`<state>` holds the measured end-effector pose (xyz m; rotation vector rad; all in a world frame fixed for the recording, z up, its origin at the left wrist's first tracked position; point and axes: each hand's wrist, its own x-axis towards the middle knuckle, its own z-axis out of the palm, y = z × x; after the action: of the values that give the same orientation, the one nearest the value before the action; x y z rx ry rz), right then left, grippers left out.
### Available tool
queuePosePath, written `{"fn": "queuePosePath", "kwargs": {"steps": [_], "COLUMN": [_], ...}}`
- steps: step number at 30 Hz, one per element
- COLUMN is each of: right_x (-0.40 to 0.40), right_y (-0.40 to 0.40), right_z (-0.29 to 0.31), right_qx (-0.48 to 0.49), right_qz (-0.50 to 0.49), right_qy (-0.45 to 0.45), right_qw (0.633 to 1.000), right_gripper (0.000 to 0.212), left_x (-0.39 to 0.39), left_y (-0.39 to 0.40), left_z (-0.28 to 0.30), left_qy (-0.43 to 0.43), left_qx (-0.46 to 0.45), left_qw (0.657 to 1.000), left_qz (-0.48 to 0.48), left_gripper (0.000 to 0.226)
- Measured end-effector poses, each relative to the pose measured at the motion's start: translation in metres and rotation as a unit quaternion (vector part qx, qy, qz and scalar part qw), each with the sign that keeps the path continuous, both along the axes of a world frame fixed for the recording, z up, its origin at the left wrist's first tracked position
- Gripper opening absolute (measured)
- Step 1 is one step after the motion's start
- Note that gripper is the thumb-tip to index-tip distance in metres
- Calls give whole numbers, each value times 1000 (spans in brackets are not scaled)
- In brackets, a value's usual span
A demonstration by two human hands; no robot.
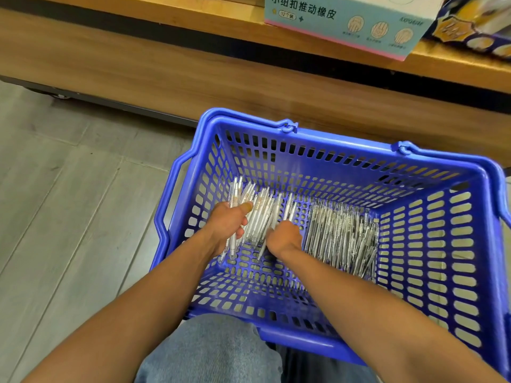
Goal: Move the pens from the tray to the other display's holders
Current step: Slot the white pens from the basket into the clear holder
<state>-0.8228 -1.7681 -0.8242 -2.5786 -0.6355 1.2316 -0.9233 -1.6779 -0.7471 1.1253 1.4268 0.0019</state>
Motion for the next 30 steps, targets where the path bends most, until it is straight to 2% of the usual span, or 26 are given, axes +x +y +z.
{"fn": "queuePosePath", "kwargs": {"steps": [4,7,9,12,15,18,20,22,24,26,30], "right_x": [-7,-15,-19,-20,-8,18,38,51,54,53,50], "right_y": [-7,-16,-21,-23,-21,-19,-20,-20,-19,-15,-9], "right_z": [14,32,40,44,40,24,6,-9,-18,-20,-24], "right_qx": [108,206,246,266,278,245,173,83,39,27,6], "right_qz": [20,26,57,118,152,94,60,46,26,-3,4], "right_qy": [57,149,170,178,204,142,42,-21,-18,-7,-36], "right_qw": [992,967,952,940,926,954,982,995,999,1000,999], "right_gripper": [26,22,22,22,20,25,17,14,24,32,17], "left_x": [0,0,0,-1,1,1,1,0,0,0,0], "left_y": [-1,-1,0,0,0,2,1,0,0,-2,-3], "left_z": [-2,0,0,0,-4,-4,-1,1,3,4,3], "left_qy": [10,9,11,14,11,-4,-7,-30,-39,-35,-28], "left_qx": [6,10,10,3,16,9,-8,-43,-67,-68,-57], "left_qw": [1000,1000,1000,1000,1000,998,998,996,994,995,997], "left_qz": [-4,7,12,2,23,56,62,73,74,69,50], "left_gripper": [79,93,96,91,71,71,69,53,42,42,56]}}
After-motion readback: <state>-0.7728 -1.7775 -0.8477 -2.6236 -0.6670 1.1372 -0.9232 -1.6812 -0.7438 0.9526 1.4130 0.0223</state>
